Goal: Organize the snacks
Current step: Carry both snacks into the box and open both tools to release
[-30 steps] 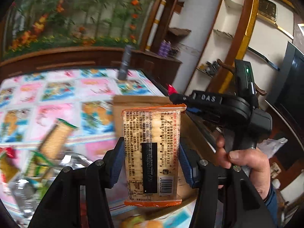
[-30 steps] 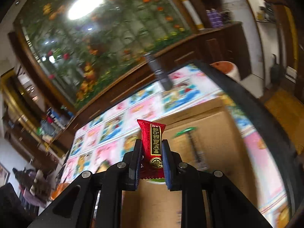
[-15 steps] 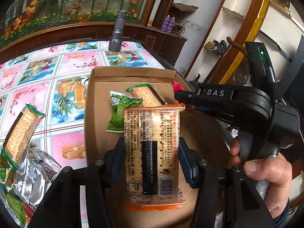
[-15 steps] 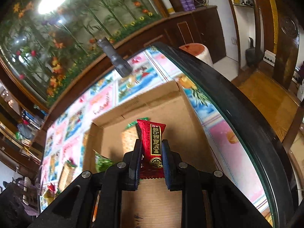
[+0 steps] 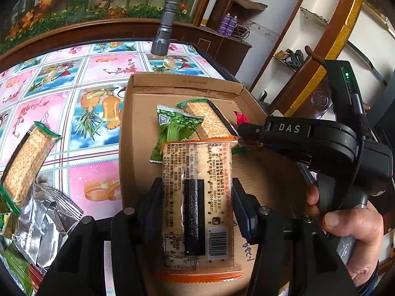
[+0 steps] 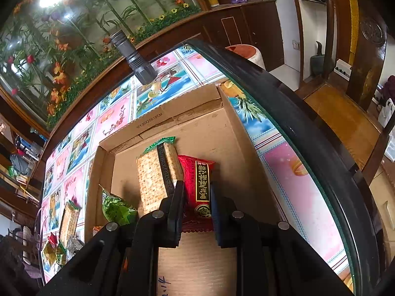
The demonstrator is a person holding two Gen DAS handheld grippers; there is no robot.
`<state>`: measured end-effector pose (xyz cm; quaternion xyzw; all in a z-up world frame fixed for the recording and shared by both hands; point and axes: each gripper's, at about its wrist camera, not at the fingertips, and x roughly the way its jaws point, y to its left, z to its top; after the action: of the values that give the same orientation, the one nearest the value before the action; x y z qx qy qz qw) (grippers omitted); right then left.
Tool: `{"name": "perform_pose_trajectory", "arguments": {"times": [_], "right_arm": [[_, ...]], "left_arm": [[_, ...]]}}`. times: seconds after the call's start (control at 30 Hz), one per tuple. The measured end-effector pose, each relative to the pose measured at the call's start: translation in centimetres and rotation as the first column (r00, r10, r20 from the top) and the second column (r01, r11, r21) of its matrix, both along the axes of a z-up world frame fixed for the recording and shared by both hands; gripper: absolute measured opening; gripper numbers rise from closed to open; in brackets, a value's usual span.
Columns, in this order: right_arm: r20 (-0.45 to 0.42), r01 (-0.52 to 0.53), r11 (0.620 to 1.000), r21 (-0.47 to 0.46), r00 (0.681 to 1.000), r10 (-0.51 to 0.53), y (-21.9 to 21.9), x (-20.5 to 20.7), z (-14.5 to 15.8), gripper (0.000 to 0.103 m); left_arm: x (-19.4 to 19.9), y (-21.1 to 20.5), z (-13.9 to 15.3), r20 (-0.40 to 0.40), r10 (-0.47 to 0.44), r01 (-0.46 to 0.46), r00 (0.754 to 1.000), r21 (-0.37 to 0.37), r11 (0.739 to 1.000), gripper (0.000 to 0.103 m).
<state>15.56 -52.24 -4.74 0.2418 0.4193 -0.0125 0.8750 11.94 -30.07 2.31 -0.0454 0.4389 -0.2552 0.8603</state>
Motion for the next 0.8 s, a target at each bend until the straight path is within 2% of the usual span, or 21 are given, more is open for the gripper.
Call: {"name": "perform_pose_trajectory", "arguments": {"times": [0.6,0.8], "right_arm": [[-0.008,0.008,1.0,-0.008,1.0,-0.008,0.28,0.09,0.04,0.023],[0.028,0.017,1.0,-0.001,0.999,-0.017,0.4,-0.38,0.69,0.023]], "left_arm": [[0.1,-0.12,0.0,0.01,0.002,-0.002,1.0,0.0,1.0,0.053],[-0.15,-0.16,0.19,0.015,-0.006,0.006,1.0,0.005,1.0,0.053]]}}
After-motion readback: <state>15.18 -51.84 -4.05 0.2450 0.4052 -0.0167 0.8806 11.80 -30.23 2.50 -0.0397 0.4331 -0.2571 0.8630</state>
